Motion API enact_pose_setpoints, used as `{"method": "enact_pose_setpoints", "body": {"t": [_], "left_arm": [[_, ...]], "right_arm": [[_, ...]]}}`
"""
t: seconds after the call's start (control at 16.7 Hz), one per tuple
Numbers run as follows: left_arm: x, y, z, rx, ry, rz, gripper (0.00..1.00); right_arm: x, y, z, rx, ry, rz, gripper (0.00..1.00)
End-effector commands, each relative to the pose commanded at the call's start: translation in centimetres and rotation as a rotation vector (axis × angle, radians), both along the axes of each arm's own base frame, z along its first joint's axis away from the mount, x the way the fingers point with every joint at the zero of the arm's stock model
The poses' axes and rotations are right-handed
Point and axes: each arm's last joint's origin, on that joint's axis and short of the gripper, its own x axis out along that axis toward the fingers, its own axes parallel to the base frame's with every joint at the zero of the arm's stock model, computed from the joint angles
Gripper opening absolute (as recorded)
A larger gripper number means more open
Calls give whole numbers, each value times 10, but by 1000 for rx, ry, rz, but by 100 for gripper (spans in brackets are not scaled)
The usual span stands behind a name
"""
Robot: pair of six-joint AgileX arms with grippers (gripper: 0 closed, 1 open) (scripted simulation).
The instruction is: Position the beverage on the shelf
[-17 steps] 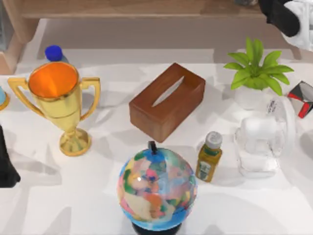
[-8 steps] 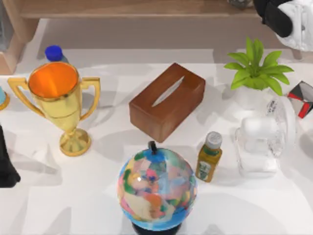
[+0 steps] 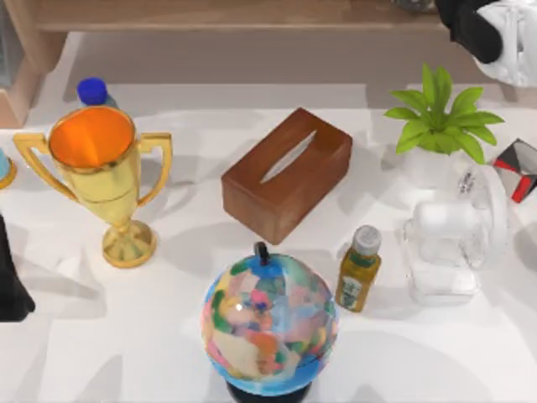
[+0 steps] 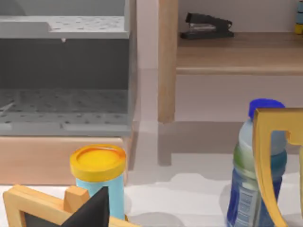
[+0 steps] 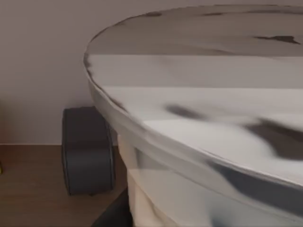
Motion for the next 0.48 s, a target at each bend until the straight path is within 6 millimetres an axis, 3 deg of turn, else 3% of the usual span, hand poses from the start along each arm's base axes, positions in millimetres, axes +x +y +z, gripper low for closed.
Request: {"method": "enact_pose_setpoints", "body": {"t": [0.24,0.48], "left_arm": [[0,0,0,0,0,0,100],[0,0,0,0,0,0,100]], "right_arm": [[0,0,0,0,0,0,98],[0,0,0,0,0,0,100]]}}
